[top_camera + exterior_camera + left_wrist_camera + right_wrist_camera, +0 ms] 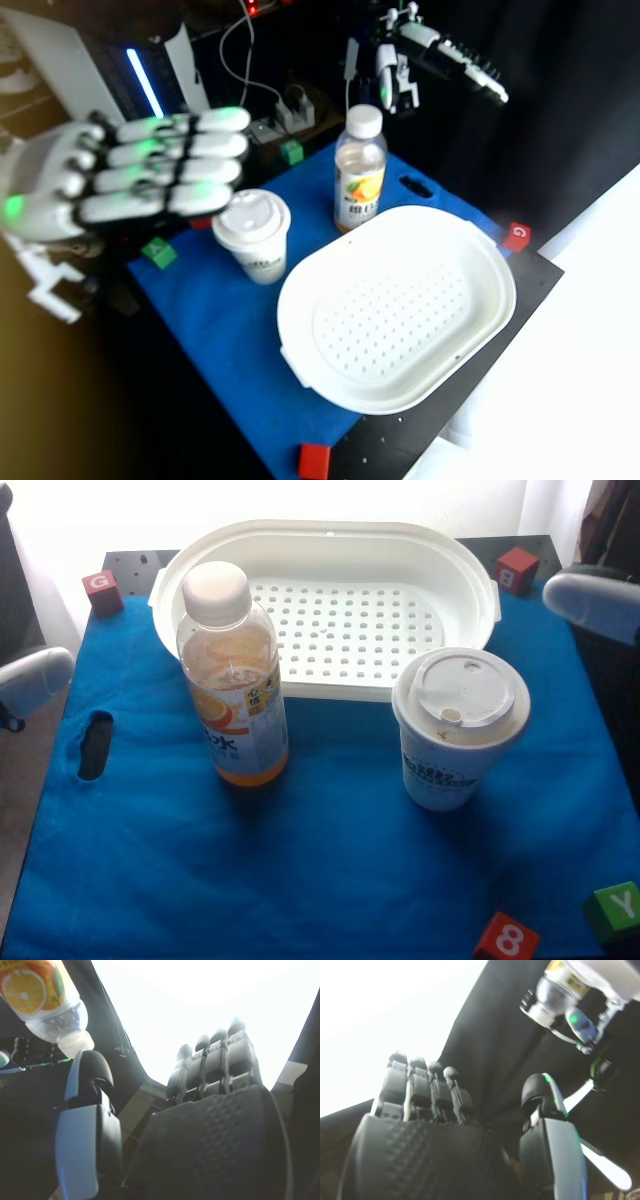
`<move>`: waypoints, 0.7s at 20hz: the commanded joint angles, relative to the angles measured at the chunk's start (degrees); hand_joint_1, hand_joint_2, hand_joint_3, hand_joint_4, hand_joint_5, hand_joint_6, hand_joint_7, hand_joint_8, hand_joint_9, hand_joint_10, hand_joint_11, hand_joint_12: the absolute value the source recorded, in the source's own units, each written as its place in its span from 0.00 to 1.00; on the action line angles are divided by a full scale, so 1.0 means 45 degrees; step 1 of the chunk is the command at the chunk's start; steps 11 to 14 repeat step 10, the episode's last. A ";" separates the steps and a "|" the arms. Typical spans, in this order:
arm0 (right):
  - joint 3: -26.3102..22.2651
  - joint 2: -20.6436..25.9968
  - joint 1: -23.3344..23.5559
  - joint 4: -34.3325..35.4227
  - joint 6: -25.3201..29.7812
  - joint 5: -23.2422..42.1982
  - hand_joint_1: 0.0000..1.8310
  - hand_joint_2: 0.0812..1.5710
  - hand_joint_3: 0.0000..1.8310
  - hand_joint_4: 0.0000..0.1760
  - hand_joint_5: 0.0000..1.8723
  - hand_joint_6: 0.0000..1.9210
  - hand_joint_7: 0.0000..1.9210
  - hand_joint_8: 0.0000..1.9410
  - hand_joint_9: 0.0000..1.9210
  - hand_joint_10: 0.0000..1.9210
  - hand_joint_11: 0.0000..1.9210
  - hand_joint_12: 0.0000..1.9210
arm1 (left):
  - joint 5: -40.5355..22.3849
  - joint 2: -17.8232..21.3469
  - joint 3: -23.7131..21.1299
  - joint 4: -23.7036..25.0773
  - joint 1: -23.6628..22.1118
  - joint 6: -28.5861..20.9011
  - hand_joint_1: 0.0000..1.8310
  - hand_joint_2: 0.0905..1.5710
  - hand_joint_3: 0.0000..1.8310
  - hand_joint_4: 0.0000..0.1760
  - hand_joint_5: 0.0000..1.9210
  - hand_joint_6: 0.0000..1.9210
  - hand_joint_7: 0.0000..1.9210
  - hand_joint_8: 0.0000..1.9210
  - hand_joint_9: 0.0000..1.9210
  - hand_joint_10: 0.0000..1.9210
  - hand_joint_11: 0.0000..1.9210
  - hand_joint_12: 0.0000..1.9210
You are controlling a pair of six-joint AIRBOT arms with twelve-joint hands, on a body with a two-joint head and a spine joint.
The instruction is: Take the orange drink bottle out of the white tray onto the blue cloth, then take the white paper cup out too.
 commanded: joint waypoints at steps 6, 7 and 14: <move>-0.0471 0.0551 -0.0316 0.0910 -0.0026 0.2695 0.22 0.76 0.01 0.01 0.00 0.00 0.00 0.00 0.00 0.00 0.00 0.00 | -0.1834 0.0494 0.0032 0.0518 -0.0073 0.0030 0.34 0.72 0.00 0.83 0.00 0.00 0.00 0.00 0.00 0.00 0.01 0.01; -0.0536 0.0658 -0.0410 0.1066 -0.0038 0.2907 0.22 0.76 0.01 0.01 0.00 0.00 0.00 0.00 0.00 0.00 0.00 0.00 | -0.1836 0.0530 0.0040 0.0541 -0.0082 0.0106 0.34 0.72 0.00 0.83 0.00 0.00 0.00 0.00 0.00 0.00 0.01 0.01; -0.0786 0.1224 -0.0529 0.1266 -0.0038 0.3473 0.28 0.75 0.01 0.23 0.00 0.00 0.00 0.00 0.00 0.00 0.00 0.00 | -0.1834 0.0805 0.0023 0.0731 -0.0119 0.0160 0.37 0.73 0.00 0.85 0.00 0.00 0.00 0.00 0.00 0.00 0.00 0.00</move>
